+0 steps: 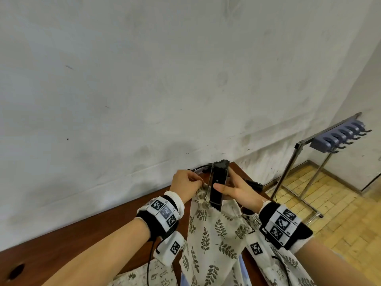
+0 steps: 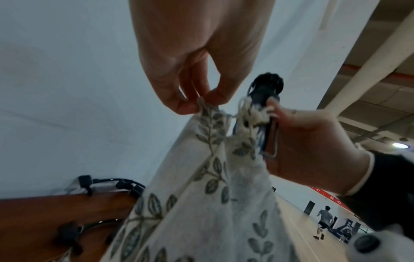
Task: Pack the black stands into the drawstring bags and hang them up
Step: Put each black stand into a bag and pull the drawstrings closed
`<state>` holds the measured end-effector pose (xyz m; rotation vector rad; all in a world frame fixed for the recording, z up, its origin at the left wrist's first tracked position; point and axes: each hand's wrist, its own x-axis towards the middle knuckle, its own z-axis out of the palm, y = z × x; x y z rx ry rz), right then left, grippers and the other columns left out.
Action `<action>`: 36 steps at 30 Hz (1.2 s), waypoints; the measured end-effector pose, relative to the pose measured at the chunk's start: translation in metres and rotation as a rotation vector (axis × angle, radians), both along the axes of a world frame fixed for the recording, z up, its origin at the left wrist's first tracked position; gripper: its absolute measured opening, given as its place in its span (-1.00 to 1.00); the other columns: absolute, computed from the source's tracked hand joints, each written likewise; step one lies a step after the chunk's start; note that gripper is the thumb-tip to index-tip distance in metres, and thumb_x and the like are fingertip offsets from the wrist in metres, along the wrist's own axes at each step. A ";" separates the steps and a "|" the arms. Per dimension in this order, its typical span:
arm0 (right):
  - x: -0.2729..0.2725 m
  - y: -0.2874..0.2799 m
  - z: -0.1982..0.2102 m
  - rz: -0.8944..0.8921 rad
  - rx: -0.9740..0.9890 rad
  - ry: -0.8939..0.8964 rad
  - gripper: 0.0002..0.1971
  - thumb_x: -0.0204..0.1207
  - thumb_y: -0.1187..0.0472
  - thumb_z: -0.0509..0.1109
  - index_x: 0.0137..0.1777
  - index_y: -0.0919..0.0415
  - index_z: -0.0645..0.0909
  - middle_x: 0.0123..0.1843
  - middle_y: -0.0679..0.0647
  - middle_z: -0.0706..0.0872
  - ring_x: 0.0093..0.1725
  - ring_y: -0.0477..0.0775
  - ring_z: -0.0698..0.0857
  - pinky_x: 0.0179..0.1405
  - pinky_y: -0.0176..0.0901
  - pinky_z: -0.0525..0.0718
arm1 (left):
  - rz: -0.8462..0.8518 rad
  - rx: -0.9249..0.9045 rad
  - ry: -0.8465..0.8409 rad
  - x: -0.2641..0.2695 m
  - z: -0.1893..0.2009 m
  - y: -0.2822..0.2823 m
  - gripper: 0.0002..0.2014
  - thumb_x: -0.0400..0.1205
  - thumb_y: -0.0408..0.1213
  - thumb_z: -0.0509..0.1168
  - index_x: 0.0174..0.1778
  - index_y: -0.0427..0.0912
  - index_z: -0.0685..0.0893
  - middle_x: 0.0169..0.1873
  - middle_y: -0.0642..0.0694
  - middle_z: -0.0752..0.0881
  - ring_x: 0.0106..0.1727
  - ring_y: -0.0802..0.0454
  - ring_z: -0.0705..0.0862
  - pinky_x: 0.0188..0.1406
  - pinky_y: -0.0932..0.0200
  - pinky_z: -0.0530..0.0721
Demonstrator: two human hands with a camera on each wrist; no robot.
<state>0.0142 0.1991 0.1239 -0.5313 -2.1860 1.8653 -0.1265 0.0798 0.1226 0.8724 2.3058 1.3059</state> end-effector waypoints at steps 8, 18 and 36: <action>-0.013 -0.003 -0.004 -0.063 -0.038 -0.024 -0.53 0.56 0.09 0.44 0.41 0.00 0.37 0.28 0.04 0.65 0.26 0.08 0.69 0.18 0.22 0.72 | -0.366 -0.467 0.437 0.000 0.003 0.003 -0.74 0.58 -0.52 0.13 0.08 -0.43 0.67 0.14 -0.34 0.60 0.12 -0.27 0.61 0.14 -0.04 0.61; -0.021 -0.011 -0.006 -0.157 -0.118 -0.008 -0.51 0.58 0.04 0.40 0.44 -0.02 0.29 0.31 -0.02 0.61 0.28 0.07 0.66 0.22 0.25 0.69 | -0.290 -0.590 0.633 0.003 0.004 -0.001 -0.78 0.57 -0.48 0.21 0.10 -0.28 0.63 0.25 -0.17 0.47 0.19 -0.24 0.51 0.11 -0.03 0.58; -0.024 -0.025 -0.055 -0.026 0.371 -0.274 -0.29 0.50 0.15 0.50 0.49 0.10 0.11 0.08 -0.03 0.67 -0.08 -0.20 0.66 -0.28 -0.48 0.62 | -0.425 -0.251 -0.124 -0.003 -0.006 -0.001 -0.81 0.27 -0.33 0.48 -0.47 -0.34 0.61 -0.47 -0.25 0.58 -0.39 -0.13 0.57 -0.37 -0.05 0.55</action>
